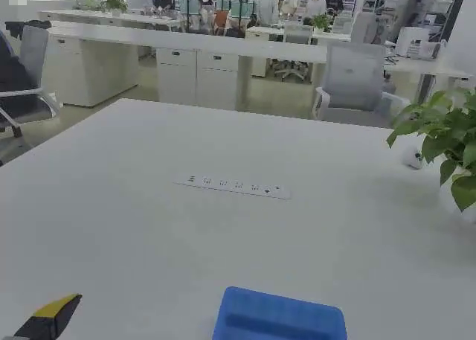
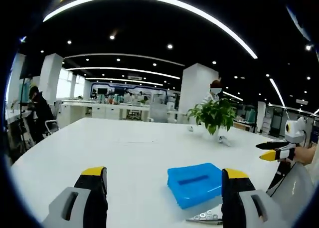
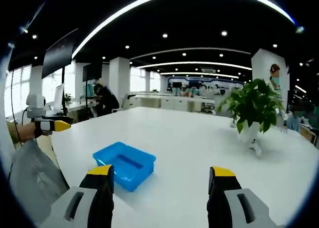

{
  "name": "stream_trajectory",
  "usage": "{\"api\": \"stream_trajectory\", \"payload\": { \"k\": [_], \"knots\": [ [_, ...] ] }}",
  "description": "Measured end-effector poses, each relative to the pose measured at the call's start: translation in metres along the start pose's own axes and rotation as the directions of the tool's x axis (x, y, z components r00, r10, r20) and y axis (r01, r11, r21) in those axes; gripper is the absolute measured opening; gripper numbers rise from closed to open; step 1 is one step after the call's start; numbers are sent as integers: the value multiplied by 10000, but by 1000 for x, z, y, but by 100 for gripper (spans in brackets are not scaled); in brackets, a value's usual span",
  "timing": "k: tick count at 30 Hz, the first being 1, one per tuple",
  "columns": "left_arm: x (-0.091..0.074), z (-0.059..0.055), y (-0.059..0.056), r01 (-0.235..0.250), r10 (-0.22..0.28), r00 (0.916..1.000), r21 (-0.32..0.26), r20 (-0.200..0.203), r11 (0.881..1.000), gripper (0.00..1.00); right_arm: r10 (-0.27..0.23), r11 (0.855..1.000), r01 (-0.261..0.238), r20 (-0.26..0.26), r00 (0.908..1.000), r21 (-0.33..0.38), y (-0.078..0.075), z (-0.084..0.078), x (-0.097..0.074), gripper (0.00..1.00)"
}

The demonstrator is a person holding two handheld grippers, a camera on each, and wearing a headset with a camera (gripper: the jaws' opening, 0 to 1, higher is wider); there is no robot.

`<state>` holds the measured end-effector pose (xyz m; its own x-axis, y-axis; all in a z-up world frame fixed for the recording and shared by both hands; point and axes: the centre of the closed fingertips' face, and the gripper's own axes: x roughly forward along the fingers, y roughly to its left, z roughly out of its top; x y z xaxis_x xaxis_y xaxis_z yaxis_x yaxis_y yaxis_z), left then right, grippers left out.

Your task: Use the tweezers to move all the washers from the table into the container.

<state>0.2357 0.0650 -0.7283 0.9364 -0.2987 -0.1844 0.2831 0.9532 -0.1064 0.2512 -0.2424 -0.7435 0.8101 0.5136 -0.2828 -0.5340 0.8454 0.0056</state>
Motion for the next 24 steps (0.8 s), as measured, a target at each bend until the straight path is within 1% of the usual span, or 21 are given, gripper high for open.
{"api": "stream_trajectory", "payload": {
  "k": [1, 3, 5, 7, 8, 10, 11, 13, 17, 19, 22, 24],
  "knots": [
    [0, 0, -1, 22, -22, 10000, -12, -13, 10000, 96, -27, 10000, 27, -74, 10000, 18, -1, -1, 0, 75],
    [1, 0, -3, 103, -102, 9999, 106, -42, 9999, 96, -72, 9998, 73, -34, 10000, 164, -3, -1, 0, 75],
    [2, -1, -4, 85, -82, 9999, 285, -128, 9996, 96, -136, 9998, 136, 2, 9999, 131, -4, 0, 0, 75],
    [2, -1, -4, 84, -79, 9999, 331, -153, 9994, 96, -115, 9998, 116, -17, 9999, 154, -3, -1, 1, 75],
    [2, -1, -4, 87, -83, 9999, 333, -129, 9994, 96, -111, 9998, 111, -41, 9999, 145, -3, -1, 1, 75],
    [2, 3, -5, 126, -128, 9999, 223, 104, 9997, 96, -71, 9999, 71, -17, 10000, 154, -1, 0, 1, 75],
    [2, 4, -4, 123, -126, 9998, 187, 122, 9997, 96, -58, 9999, 58, -12, 10000, 126, -1, 0, 2, 75],
    [2, 3, -5, 163, -163, 9998, 84, 72, 9998, 96, -29, 9999, 30, -58, 10000, 141, 0, -1, 2, 75],
    [3, 1, -8, 290, -290, 9996, 82, -34, 9995, 95, -37, 9999, 39, -173, 9998, 143, -1, -4, 2, 75],
    [3, 2, -8, 306, -306, 9995, 102, 12, 9995, 95, -68, 10000, 68, -136, 9999, 35, -2, -3, 2, 75],
    [2, 9, -10, 429, -425, 9983, -87, 391, 9990, 95, -154, 9998, 150, -277, 9995, -162, -2, -6, 2, 75],
    [2, 11, -11, 512, -505, 9973, -116, 540, 9986, 95, -163, 9997, 158, -288, 9995, -186, -2, -6, 2, 75]
  ]
}}
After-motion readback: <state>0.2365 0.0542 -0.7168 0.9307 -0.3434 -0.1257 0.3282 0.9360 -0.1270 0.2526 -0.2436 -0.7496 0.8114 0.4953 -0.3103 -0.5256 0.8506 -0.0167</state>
